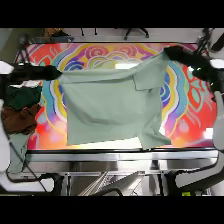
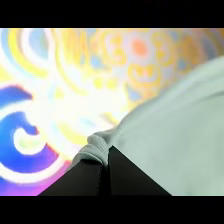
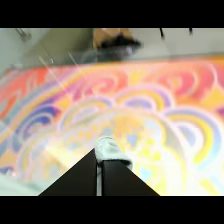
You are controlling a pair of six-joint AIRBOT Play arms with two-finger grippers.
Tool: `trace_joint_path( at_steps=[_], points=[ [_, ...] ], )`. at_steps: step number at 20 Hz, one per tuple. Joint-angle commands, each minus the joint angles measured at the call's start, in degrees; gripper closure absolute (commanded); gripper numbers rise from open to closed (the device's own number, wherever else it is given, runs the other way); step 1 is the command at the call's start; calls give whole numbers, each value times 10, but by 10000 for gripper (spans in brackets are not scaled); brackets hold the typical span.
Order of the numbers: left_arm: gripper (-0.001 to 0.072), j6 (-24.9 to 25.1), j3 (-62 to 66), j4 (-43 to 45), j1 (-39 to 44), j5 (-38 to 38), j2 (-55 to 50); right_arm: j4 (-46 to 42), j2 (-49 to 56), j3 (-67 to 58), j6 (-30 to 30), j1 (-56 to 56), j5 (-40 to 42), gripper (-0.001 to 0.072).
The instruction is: Fold the shirts.
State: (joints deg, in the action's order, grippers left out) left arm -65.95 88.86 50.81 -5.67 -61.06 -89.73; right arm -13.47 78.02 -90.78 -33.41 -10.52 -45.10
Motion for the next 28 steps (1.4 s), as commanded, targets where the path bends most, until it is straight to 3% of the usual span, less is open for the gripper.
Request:
trace_joint_path(
  at_steps=[1, 2, 3, 4, 5, 6, 7, 10, 13, 16, 20, 21, 22, 28],
  points=[
    [693, -53, 91, 31, 19, -41, -180, -2, 101, -1, -9, 15, 12, 692],
    [692, -58, 119, 32, 19, -54, -203, -3, 106, -1, -9, 20, 12, 692],
    [690, -69, 146, 31, 15, -67, -218, -4, 108, -1, -9, 21, 12, 635],
    [686, -78, 168, 32, 10, -81, -226, -4, 106, -1, -9, 19, 12, 451],
    [425, -81, 193, 32, 4, -103, -230, -9, 101, -1, -9, 12, 6, 413],
    [70, -89, 217, 32, -3, -128, -230, -22, 94, -1, -10, 1, -13, 414],
    [15, -104, 241, 32, -12, -157, -230, -45, 84, -1, -26, -12, -36, 413],
    [15, -146, 293, 32, -51, -275, -223, -148, 57, -1, -132, -67, -122, 413],
    [15, -149, 170, 37, -92, -324, -151, -164, 51, 3, -160, -126, -240, 413],
    [15, -130, -41, 37, -123, -281, -50, -164, 51, 33, -161, -167, -292, 415],
    [16, -104, -332, 37, -146, -209, 61, -164, 52, 82, -149, -197, -298, 414],
    [65, -101, -387, 36, -146, -176, 79, -166, 52, 87, -146, -198, -297, 414],
    [62, -99, -435, 35, -145, -141, 94, -168, 52, 87, -145, -197, -297, 414],
    [62, -65, -532, 0, -143, -43, 110, -168, 52, 87, -137, -197, -298, 414]
  ],
)
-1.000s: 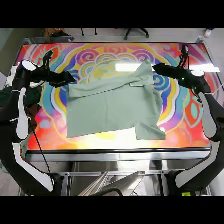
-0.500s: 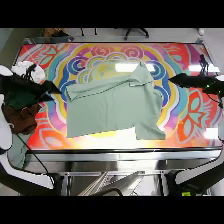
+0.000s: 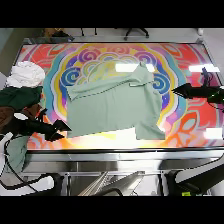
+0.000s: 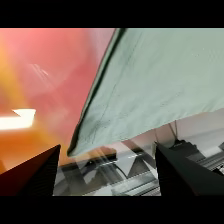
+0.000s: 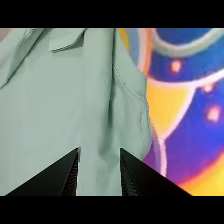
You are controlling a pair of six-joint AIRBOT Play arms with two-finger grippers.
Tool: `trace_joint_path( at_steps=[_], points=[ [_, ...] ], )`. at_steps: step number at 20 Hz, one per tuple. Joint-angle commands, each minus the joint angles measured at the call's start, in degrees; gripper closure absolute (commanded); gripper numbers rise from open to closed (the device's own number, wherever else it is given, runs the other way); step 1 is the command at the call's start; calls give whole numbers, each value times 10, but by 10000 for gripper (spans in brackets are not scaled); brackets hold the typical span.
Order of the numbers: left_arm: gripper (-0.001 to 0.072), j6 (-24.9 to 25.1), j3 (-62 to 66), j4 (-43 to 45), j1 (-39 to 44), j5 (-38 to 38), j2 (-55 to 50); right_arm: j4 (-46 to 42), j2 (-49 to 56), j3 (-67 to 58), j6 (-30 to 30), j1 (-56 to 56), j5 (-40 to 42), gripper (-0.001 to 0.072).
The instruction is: Fold the shirts.
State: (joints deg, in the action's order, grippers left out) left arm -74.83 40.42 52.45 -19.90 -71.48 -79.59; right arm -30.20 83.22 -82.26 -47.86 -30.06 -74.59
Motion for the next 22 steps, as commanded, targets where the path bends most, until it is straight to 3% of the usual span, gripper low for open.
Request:
trace_joint_path(
  at_steps=[1, 3, 4, 6, 7, 9, 12, 15, 22],
  points=[
    [62, 46, -47, -51, 0, 61, 9, -1, 0, 2, 8, -2, -3, 413],
    [64, 87, -47, -127, 3, 68, 9, -6, 2, 2, 10, -2, -3, 411],
    [165, 92, -46, -142, 9, 80, 9, -10, 4, 2, 9, -2, -3, 409],
    [446, 112, -46, -147, 28, 113, 9, -15, 12, 3, 9, -2, -5, 383],
    [509, 115, -46, -147, 38, 134, 9, -20, 17, 3, 9, -1, -5, 318],
    [689, 119, -38, -146, 53, 162, 9, -25, 21, 5, 5, -1, -5, 323],
    [693, 118, 13, -127, 44, 155, 9, -31, 21, 23, 4, -1, -18, 330],
    [693, 83, 69, -66, -1, 122, 9, -39, 20, 82, -2, 1, -31, 330],
    [693, 89, 82, -39, -38, 106, 9, -46, 20, 190, -8, 89, -2, 330]
  ],
)
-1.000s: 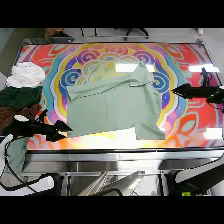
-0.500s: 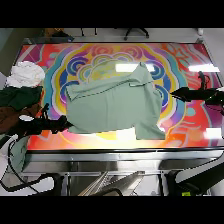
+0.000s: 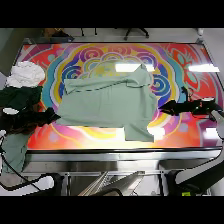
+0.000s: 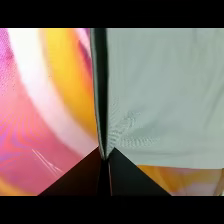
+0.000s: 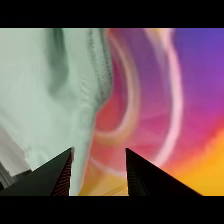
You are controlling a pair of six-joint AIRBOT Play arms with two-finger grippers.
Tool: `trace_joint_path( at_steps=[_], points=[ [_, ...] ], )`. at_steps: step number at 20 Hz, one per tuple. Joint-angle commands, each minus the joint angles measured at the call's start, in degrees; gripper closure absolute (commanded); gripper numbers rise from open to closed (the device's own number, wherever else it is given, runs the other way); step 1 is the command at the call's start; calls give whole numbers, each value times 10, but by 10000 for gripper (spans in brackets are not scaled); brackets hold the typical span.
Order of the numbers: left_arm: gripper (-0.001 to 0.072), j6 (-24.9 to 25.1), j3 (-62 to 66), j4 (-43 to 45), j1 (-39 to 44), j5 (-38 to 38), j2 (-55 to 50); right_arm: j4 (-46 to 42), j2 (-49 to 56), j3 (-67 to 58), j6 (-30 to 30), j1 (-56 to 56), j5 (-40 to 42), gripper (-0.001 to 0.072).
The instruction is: Fold the shirts.
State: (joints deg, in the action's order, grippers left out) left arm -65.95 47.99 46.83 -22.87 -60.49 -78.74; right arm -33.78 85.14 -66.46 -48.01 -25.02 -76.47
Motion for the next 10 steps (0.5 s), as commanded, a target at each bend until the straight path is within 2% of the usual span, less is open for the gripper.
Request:
trace_joint_path(
  at_steps=[1, 3, 4, 7, 10],
  points=[
    [692, 1, 6, 17, -9, -3, 0, -10, 1, 34, -10, 55, 17, 330],
    [692, 6, 6, 17, -9, -4, 0, -8, 1, 34, -18, 89, 17, 334],
    [693, 6, 6, 17, -9, -4, 0, -7, 1, 34, -20, 104, 13, 403],
    [694, 6, 17, 15, -9, -27, 3, 0, -28, 33, -24, 123, -22, 675],
    [695, 6, 94, -3, -9, -83, 56, 31, -126, -9, -51, 106, -56, 693]
  ],
)
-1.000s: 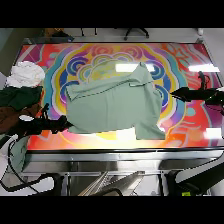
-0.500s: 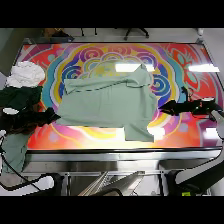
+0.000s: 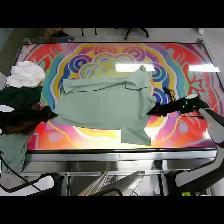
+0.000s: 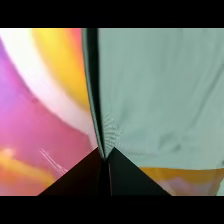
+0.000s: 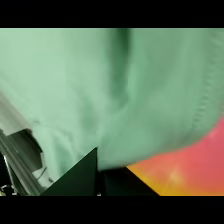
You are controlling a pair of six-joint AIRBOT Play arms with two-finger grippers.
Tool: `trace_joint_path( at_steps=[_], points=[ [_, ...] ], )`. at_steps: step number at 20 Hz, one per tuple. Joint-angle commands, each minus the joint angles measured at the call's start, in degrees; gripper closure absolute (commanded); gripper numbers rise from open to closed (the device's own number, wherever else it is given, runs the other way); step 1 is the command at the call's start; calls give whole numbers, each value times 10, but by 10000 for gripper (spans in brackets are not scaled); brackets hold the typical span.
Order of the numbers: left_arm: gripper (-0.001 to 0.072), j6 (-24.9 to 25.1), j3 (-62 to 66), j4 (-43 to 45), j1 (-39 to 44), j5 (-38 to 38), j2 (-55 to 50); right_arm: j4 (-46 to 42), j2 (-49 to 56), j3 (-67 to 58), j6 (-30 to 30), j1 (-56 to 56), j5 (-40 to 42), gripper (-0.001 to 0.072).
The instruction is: Fold the shirts.
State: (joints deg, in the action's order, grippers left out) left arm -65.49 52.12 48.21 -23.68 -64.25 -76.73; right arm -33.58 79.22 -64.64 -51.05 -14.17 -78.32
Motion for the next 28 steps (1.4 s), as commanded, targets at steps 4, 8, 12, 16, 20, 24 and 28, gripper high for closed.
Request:
trace_joint_path(
  at_steps=[4, 8, 12, 16, 20, 24, 28],
  points=[
    [695, 1, 264, -93, -2, -99, 160, 87, -207, -202, -35, -35, -41, 693],
    [694, -6, 502, -87, -10, -92, 247, 90, -291, -405, -47, -40, 9, 693],
    [694, -49, 632, -30, -81, -94, 284, 9, -337, -536, -54, -40, 87, 693],
    [694, -58, 579, 13, -75, -110, 280, -74, -332, -528, -76, -40, 68, 693],
    [694, -39, 435, 38, 46, -113, 203, -67, -240, -438, -72, -36, 12, 693],
    [694, -40, 344, 118, 140, -26, 62, -68, -116, -331, -38, -21, 41, 693],
    [694, -40, 395, 123, 166, -17, -138, -65, 34, -321, -34, -17, 105, 694]
  ],
)
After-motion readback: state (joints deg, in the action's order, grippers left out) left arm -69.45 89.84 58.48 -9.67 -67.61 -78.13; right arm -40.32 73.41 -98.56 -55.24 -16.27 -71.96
